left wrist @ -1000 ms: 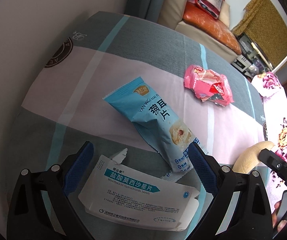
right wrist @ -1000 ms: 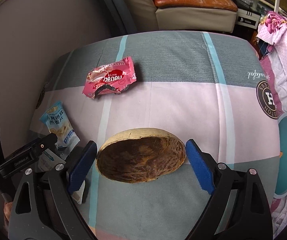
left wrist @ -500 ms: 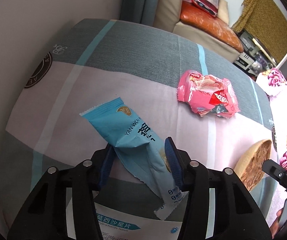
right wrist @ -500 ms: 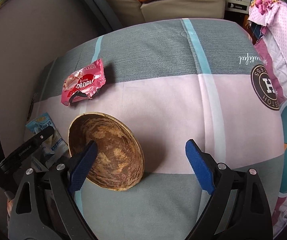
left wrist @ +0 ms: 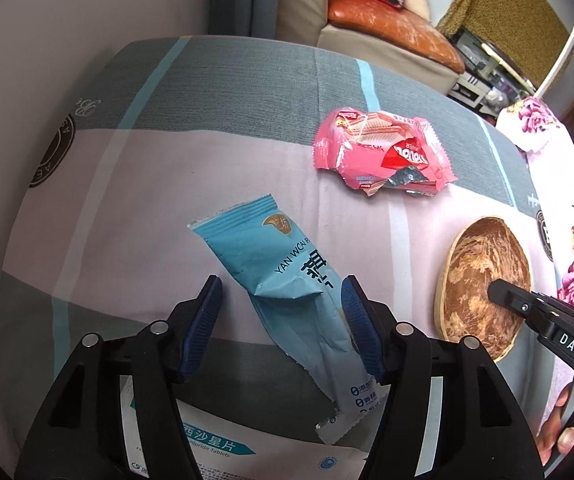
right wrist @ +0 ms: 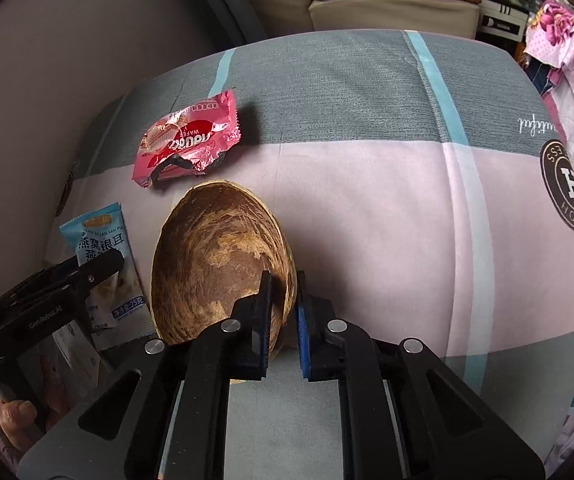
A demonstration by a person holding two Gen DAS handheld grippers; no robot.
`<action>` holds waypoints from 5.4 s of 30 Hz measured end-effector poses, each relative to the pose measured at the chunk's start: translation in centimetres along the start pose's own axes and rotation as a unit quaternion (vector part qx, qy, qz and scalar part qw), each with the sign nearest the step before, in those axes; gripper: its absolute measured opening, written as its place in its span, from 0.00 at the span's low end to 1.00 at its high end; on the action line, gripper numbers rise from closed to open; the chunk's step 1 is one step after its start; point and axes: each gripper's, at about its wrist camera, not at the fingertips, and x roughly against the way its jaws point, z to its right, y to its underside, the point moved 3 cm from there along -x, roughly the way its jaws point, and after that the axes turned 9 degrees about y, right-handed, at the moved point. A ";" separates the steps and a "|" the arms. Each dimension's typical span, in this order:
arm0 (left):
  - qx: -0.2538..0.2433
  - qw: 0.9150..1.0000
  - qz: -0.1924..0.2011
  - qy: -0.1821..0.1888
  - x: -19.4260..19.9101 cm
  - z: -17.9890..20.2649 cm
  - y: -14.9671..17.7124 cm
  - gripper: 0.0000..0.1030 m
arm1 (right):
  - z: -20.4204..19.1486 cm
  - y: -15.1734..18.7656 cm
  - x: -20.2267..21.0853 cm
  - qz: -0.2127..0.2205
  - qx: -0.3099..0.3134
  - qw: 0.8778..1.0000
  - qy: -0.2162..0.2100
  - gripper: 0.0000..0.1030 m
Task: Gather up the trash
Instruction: 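Grasp the bun shell with the right tool while the left tool grasps the blue packet, then carry the bun shell and blue packet over the teal bin and release both, then move both tools back toward the medicine box and pink wrapper, then grasp the white medicine box with the left tool while the right tool grasps the pink wafer wrapper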
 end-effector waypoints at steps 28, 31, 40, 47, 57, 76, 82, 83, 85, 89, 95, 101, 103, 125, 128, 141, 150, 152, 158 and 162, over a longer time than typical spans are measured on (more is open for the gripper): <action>-0.090 0.993 0.001 0.080 1.5 11.3 3.2 0.29 | 8.2 3.2 5.7 0.035 -0.073 0.997 -0.013 0.09; -0.109 0.991 -0.001 0.082 1.5 13.3 3.6 0.29 | 9.9 3.5 6.8 0.048 -0.092 0.995 -0.015 0.09; -0.176 0.980 -0.016 0.092 0.4 21.8 4.9 0.29 | 17.0 5.3 10.0 0.084 -0.154 0.984 -0.002 0.09; -0.233 0.967 -0.031 0.100 -1.0 29.3 6.6 0.29 | 23.9 7.3 12.6 0.112 -0.211 0.971 0.010 0.09; -0.294 0.948 -0.051 0.109 -3.1 37.7 8.8 0.29 | 33.1 10.5 14.9 0.140 -0.290 0.946 0.040 0.09; -0.334 0.931 -0.082 0.125 -7.7 45.0 9.9 0.48 | 40.1 13.4 13.7 0.125 -0.342 0.926 0.096 0.09; -0.332 0.935 -0.070 0.104 -8.0 44.6 9.9 0.89 | 40.1 13.4 12.9 0.115 -0.342 0.927 0.102 0.09; -0.332 0.936 -0.069 0.097 -8.0 44.4 9.9 0.90 | 40.1 13.3 12.7 0.113 -0.342 0.927 0.103 0.09; -0.330 0.938 -0.065 0.081 -8.1 43.8 9.8 0.91 | 39.9 13.2 12.5 0.111 -0.341 0.928 0.103 0.09; -0.324 0.940 -0.075 0.077 -8.4 42.6 10.0 0.91 | 39.6 12.9 12.0 0.104 -0.336 0.929 0.112 0.09; -0.310 0.944 -0.082 0.080 -8.2 41.0 10.2 0.91 | 39.3 12.9 11.4 0.093 -0.335 0.930 0.120 0.14; -0.295 0.948 -0.084 0.088 -7.6 39.9 10.1 0.91 | 38.3 12.5 11.6 0.092 -0.328 0.932 0.125 0.53; -0.291 0.949 -0.081 0.089 -7.2 39.4 10.0 0.91 | 37.9 12.4 12.0 0.095 -0.325 0.932 0.129 0.64; -0.161 0.983 -0.050 0.071 -0.7 24.9 9.1 0.91 | 23.5 10.8 11.7 0.056 -0.222 0.970 0.086 0.80; -0.121 0.990 -0.049 0.060 0.1 21.3 9.1 0.93 | 20.4 10.6 11.2 0.045 -0.194 0.977 0.074 0.81; 0.099 0.995 -0.003 -0.018 5.2 5.5 8.4 0.96 | 10.6 10.6 10.7 0.030 -0.096 0.994 0.029 0.81; 0.196 0.979 0.025 -0.047 5.4 0.6 8.6 0.96 | 8.3 10.3 9.8 0.023 -0.067 0.997 0.017 0.81; 0.205 0.977 0.024 -0.047 5.0 0.2 8.5 0.96 | 8.0 10.1 9.3 0.019 -0.064 0.998 0.016 0.81; 0.223 0.973 0.013 -0.061 3.7 -0.9 8.4 0.96 | 7.0 8.5 8.0 0.013 -0.050 0.999 0.018 0.81; 0.220 0.973 0.018 -0.068 3.6 -1.0 8.3 0.96 | 5.7 7.2 7.1 0.010 -0.038 0.999 0.016 0.81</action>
